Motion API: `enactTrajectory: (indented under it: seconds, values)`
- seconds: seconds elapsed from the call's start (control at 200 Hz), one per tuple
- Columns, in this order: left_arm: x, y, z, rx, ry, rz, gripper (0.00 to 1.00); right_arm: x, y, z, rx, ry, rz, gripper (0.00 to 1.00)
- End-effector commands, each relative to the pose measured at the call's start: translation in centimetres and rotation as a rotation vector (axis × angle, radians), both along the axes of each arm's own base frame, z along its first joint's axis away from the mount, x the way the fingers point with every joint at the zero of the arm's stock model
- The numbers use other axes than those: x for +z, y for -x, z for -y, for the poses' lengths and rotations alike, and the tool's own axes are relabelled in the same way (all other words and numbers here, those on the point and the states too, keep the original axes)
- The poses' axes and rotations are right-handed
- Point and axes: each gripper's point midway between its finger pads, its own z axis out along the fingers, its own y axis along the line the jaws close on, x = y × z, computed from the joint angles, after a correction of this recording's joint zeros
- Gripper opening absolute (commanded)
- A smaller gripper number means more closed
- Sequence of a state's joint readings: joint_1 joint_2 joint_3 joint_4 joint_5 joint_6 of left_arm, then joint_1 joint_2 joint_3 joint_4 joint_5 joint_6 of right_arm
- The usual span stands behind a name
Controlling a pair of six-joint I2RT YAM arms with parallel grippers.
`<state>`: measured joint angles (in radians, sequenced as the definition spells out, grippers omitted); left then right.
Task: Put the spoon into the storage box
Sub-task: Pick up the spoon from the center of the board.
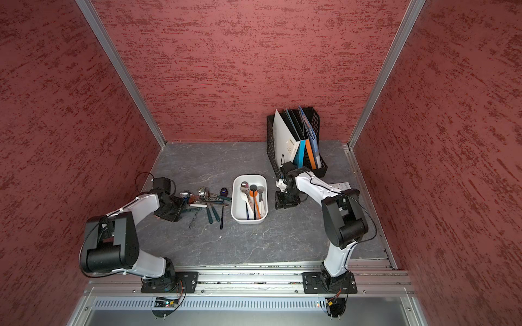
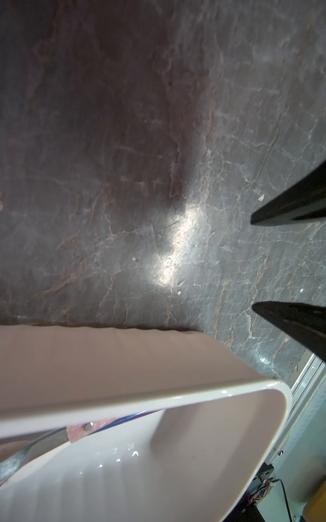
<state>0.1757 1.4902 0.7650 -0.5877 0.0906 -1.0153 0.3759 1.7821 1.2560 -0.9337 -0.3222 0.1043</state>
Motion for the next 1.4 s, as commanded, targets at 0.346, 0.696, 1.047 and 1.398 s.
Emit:
enactTrajectory:
  seconds: [0.346, 0.696, 1.047, 1.398]
  values:
    - [-2.3, 3.0, -0.4, -0.008, -0.007, -0.159, 0.42, 0.6, -0.5, -0.2, 0.001, -0.017, 0.007, 0.46]
    - [-2.6, 3.3, -0.8, -0.057, -0.006, -0.23, 0.31, 0.7, -0.5, -0.3, 0.005, -0.023, 0.007, 0.46]
    - [-2.8, 3.3, -1.0, -0.125, -0.013, -0.253, 0.19, 1.1, -0.5, -0.3, 0.004, -0.029, 0.017, 0.46]
    - [0.9, 3.9, -0.9, -0.231, -0.078, -0.186, 0.17, 2.1, -0.3, -0.5, -0.018, -0.051, 0.032, 0.46]
